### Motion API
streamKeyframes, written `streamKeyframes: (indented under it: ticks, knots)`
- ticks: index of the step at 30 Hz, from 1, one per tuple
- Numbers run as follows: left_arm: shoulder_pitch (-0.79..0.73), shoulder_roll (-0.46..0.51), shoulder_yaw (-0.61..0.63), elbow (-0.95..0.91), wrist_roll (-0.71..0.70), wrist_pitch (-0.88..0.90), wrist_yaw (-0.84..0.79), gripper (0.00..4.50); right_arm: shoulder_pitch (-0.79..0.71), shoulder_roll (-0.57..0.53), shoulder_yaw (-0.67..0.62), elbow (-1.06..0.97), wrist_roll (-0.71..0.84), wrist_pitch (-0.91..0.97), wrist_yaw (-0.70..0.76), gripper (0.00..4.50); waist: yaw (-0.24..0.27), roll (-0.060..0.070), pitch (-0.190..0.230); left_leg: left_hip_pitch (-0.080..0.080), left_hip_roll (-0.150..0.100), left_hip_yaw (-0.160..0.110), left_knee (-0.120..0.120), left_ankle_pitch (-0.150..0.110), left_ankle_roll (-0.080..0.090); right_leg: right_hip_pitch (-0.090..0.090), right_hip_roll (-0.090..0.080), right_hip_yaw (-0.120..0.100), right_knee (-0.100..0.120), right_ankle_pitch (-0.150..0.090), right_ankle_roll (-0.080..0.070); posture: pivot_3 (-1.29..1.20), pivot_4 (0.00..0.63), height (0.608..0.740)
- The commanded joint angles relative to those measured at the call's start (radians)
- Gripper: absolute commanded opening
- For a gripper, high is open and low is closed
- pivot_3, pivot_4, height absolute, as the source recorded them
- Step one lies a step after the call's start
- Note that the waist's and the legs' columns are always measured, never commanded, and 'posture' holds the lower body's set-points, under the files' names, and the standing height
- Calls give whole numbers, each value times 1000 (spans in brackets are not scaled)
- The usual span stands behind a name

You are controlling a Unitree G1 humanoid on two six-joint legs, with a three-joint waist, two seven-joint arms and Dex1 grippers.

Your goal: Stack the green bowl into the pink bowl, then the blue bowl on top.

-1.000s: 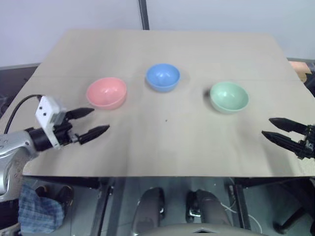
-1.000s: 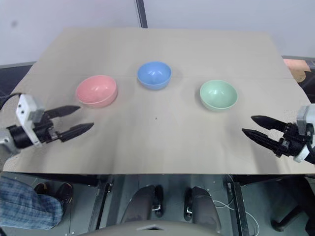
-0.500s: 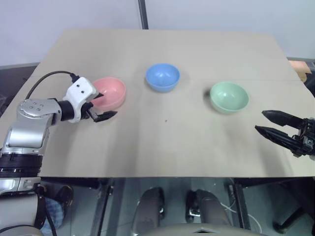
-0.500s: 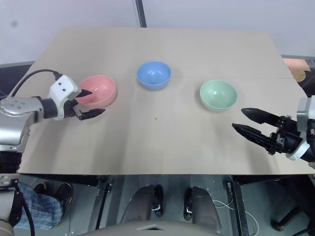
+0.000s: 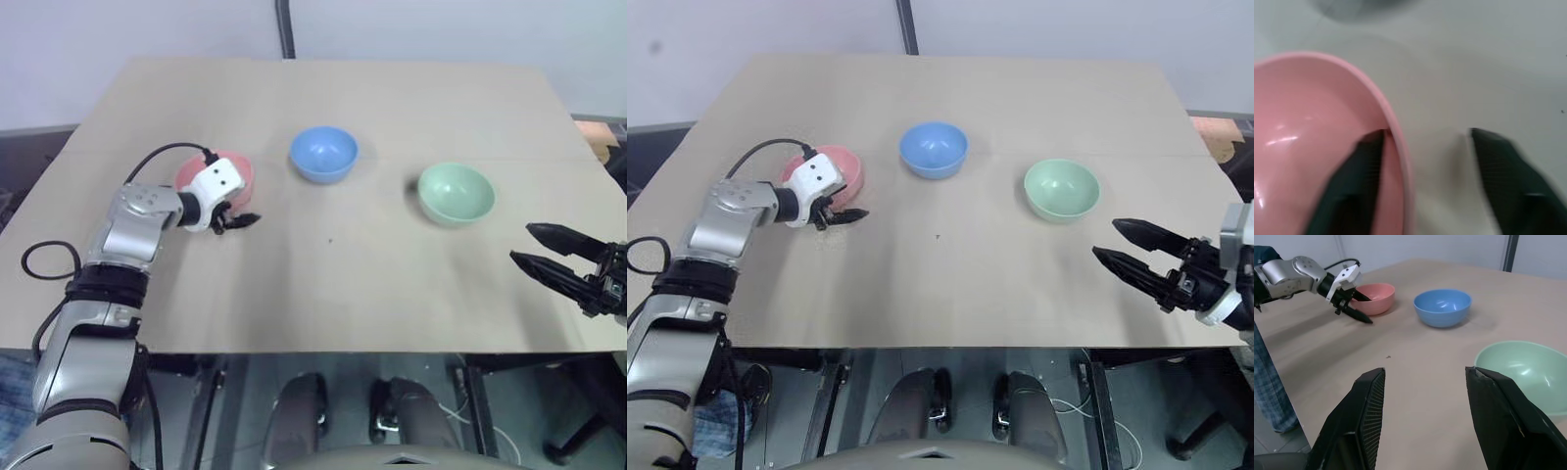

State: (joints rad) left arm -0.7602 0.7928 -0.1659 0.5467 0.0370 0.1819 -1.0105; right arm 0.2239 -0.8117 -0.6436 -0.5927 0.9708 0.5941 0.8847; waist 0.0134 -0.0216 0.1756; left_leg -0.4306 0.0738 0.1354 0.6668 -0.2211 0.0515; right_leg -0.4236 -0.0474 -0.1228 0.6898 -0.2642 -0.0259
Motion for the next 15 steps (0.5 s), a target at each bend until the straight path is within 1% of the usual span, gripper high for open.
streamKeyframes:
  ticks: [1,2,3,6,8,12,15]
  knots:
    - [-34,12,12,25,11,-32,-14,547,8,4,-37,-30,-1,-32,-1,2899,0,0,0,0,0,0,0,0,0,0,0,0,0,0,0,0,150,740]
    - [-41,12,11,29,15,-40,-19,114,10,6,-34,-29,-3,-36,-2,2899,1,0,0,0,0,0,0,0,0,0,0,0,0,0,0,0,150,740]
    - [-47,13,8,33,20,-46,-24,15,10,7,-31,-29,-5,-39,-4,2899,2,0,0,0,0,0,1,0,0,0,0,0,1,0,0,0,150,740]
    - [-61,15,-6,26,40,-69,-38,15,10,10,-26,-27,-10,-44,-4,2899,2,-1,0,0,0,0,2,0,0,0,-1,0,2,0,0,0,150,740]
    - [-63,0,-12,-20,25,-66,-77,15,8,11,-22,-23,-14,-46,-2,2899,2,-1,0,0,0,0,2,0,0,0,-1,0,2,0,0,0,150,740]
    - [-39,-33,-36,-184,-36,-69,-208,15,-3,4,-18,-6,-23,-49,3,2899,6,-1,0,-1,0,-1,2,0,0,0,-1,-1,2,0,0,0,150,740]
    - [1,-19,-86,-336,-71,-61,-340,15,-6,1,-16,-3,-25,-49,6,2899,2,-1,0,-1,-1,0,2,0,0,0,-1,0,3,0,0,0,150,740]
